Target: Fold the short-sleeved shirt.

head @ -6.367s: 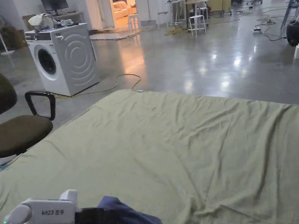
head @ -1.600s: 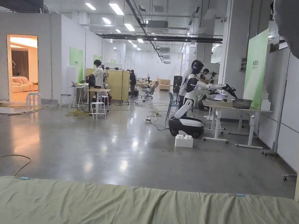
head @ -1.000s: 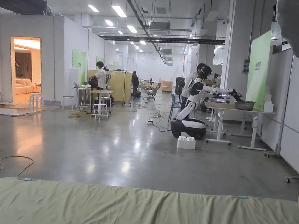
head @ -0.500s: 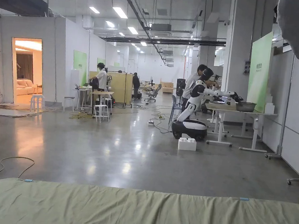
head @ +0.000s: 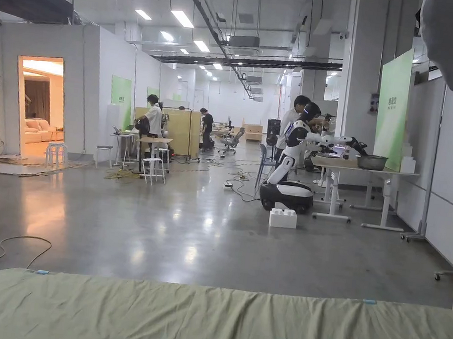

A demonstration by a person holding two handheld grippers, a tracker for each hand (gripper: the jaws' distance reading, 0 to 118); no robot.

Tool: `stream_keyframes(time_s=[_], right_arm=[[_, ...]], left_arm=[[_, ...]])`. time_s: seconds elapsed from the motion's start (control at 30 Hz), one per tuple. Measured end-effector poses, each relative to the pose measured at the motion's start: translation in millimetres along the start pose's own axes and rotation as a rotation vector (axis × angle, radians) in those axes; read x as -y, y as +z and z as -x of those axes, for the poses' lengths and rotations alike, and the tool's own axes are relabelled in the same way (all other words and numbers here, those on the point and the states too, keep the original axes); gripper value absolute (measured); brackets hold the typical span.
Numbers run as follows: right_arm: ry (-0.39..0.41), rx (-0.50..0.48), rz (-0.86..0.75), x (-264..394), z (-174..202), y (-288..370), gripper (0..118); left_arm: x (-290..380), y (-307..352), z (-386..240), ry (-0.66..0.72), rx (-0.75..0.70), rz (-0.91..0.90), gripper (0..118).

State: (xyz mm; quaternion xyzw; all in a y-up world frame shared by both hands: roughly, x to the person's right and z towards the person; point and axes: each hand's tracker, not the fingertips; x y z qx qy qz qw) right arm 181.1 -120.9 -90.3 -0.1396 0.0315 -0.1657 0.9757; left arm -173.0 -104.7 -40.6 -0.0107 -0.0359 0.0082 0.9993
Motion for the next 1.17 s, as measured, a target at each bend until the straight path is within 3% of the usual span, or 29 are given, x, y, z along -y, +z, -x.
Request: stream_keyframes(time_s=[0.07,0.17,0.3,1.0,1.17], right_arm=[[0.053,-0.09,-0.079,7,-3,2,118],[0.219,-0.257,-0.206,15,-11,7,118],[0.313,-0.202,-0.271,13,-3,15,118],[0.342,-0.169,-0.141,25,6,-24,118],[0.352,-0.148,-0.036,44,1,-54,118]], left_arm=[[0,0,0,0.0,-0.003,0.003,118],[0,0,0,-0.004,0.0,0.001,118],[-3,1,-3,-0.009,-0.058,-0.04,118],[20,-29,4,-0.024,-0.08,0.078,118],[43,-53,9,-0.007,-0.08,0.157,118]])
